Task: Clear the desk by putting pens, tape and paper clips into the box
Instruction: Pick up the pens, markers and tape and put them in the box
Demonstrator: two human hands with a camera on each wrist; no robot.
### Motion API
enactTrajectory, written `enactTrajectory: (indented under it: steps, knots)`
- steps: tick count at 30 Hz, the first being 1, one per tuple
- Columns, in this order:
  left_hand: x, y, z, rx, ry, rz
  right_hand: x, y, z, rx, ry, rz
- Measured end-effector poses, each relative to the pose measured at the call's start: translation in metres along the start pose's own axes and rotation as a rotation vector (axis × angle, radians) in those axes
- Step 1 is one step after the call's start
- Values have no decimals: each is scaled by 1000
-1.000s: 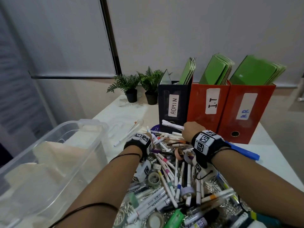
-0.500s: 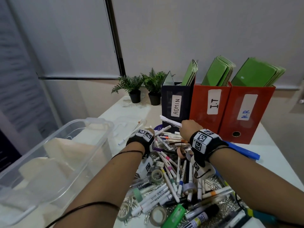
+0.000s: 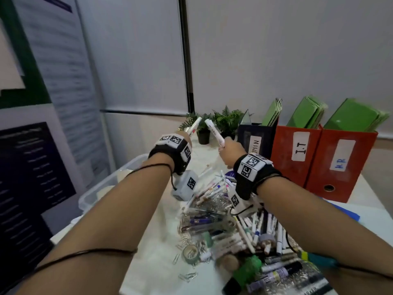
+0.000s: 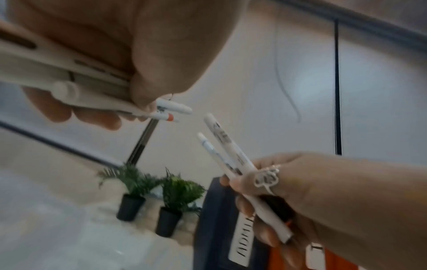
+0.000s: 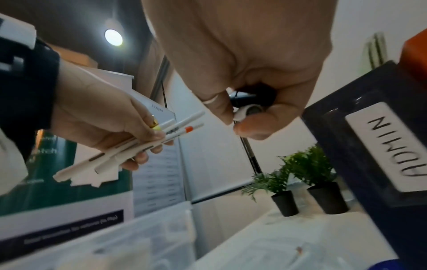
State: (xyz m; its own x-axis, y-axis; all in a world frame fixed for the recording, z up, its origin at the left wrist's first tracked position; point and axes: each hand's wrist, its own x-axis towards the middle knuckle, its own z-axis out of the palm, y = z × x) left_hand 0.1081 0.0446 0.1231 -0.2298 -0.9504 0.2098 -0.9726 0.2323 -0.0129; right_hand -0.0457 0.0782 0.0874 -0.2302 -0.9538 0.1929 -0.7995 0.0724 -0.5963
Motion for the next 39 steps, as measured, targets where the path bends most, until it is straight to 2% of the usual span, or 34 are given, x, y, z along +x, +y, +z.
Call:
enactTrajectory:
  steps: [3, 5, 7, 9, 11, 14, 19, 22, 25, 27, 32, 36, 39]
  knots:
    - [-1, -41, -30, 87, 32, -68, -4, -30, 8, 123, -86, -33]
    - [16, -82, -24, 123, 26, -138, -8, -47, 18, 166, -235, -60]
    - [60, -132, 4, 88, -12, -172, -10, -60, 30, 91, -322, -101]
    - [61, -154, 10, 76, -68, -192, -10, -69, 40, -16, -327, -162]
    - [11, -139, -15, 67, -65, -161, -8, -76, 49, -101, -313, -222]
    - [-11, -137, -15, 42, -96, -126, -2, -85, 62, -219, -271, -304]
    - [0, -151, 1, 24, -109, -58, 14, -91, 87, -258, -138, -369]
    - [8, -151, 5, 66, -174, 8, 20, -87, 94, -283, -138, -384]
    - [21, -150, 6, 175, -261, 91, 24, -80, 98, -294, -176, -338]
    - [29, -147, 7, 216, -278, 146, 28, -76, 97, -221, -197, -311]
    - [40, -131, 20, 252, -338, 237, 39, -62, 92, 136, -177, -289]
    - [46, -122, 34, 242, -376, 317, 42, -50, 92, 128, -223, -306]
    - [46, -123, 48, 228, -426, 330, 44, -42, 95, 205, -236, -289]
